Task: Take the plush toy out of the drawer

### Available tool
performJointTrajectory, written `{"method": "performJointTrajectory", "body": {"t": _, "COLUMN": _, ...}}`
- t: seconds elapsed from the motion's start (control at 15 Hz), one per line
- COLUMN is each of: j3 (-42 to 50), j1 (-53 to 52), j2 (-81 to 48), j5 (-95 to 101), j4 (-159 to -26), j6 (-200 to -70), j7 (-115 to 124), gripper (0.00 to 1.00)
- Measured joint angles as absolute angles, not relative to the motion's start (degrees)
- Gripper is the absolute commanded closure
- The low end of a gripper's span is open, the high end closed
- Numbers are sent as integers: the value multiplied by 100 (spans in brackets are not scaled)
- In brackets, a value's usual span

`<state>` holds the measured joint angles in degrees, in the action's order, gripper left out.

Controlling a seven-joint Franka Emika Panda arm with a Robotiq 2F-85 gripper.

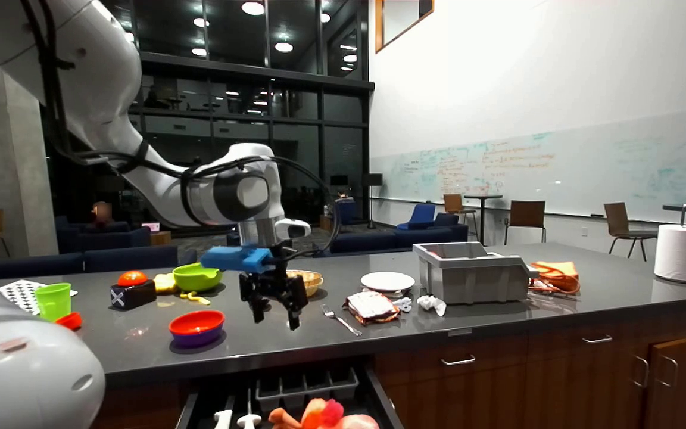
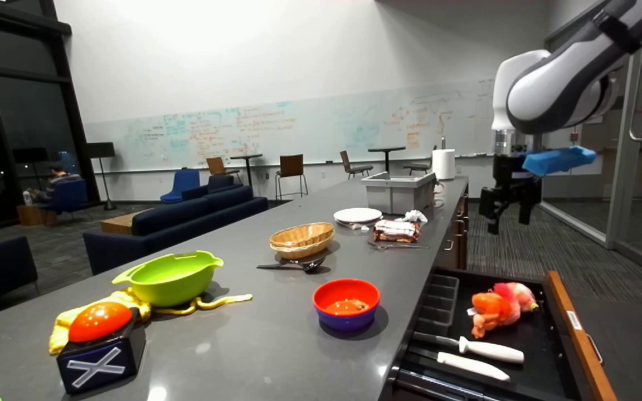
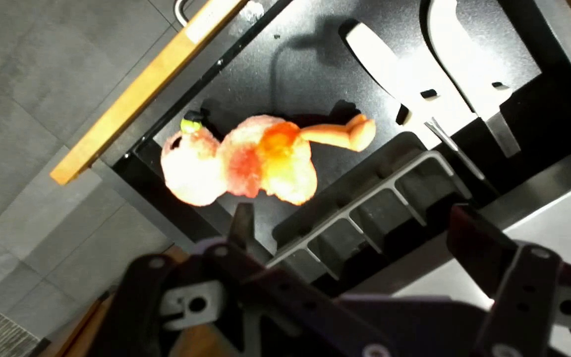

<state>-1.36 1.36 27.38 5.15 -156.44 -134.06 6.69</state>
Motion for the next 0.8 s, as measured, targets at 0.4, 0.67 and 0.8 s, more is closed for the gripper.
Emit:
{"method": "performJointTrajectory", "body": {"t": 0.4, "j3": -478, "j1": 437, "j2": 2288, "j5": 678, "j4": -15912, "j6": -14184, "j7": 2319, "gripper": 0}}
{"method": "performJointTrajectory", "body": {"t": 0.67, "j3": -477, "j1": 437, "j2": 2281, "j5": 677, "j4": -15895, "j6": -14179, "j7": 2306, "gripper": 0}}
{"method": "performJointTrajectory", "body": {"t": 0.8, "j3": -477, "j1": 437, "j2": 2278, "j5": 677, "j4": -15894, "j6": -14178, "j7": 2306, "gripper": 0}}
